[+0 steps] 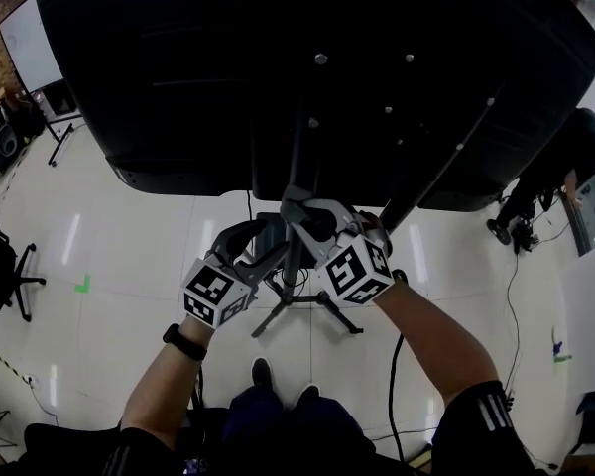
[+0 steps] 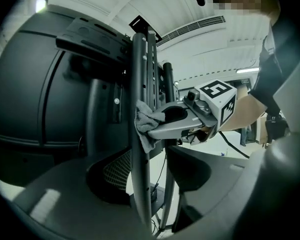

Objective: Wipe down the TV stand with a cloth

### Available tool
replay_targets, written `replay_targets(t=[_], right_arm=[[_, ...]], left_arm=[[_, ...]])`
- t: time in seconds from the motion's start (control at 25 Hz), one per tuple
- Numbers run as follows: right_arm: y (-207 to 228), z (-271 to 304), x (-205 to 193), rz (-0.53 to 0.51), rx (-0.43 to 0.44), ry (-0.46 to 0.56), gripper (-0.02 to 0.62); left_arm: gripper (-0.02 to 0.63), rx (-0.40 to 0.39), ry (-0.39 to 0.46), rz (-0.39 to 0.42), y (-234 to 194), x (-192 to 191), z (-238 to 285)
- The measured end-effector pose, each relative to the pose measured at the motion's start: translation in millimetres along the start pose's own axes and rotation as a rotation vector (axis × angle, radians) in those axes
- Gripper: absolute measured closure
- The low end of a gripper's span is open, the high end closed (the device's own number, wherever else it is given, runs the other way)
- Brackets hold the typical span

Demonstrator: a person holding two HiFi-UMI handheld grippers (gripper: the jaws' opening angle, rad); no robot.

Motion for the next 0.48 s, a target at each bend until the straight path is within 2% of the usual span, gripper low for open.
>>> replay_targets(t=[0.48], right_arm=[[-75.8,35.4,-88.3,-0.029,0.063,-0.082,0.545]], left_arm=[[0.359,0.003,-0.089,-0.096,-11.8,-112.3,20.0]])
Point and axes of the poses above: the fingertips, and each gripper's own axes: z forward along the fingers, y to its right, x out of its top, the point moved 6 cm from there along -z, backward along the fingers, and after that the axes turned 10 degrees about -x, right-handed, at the moved point
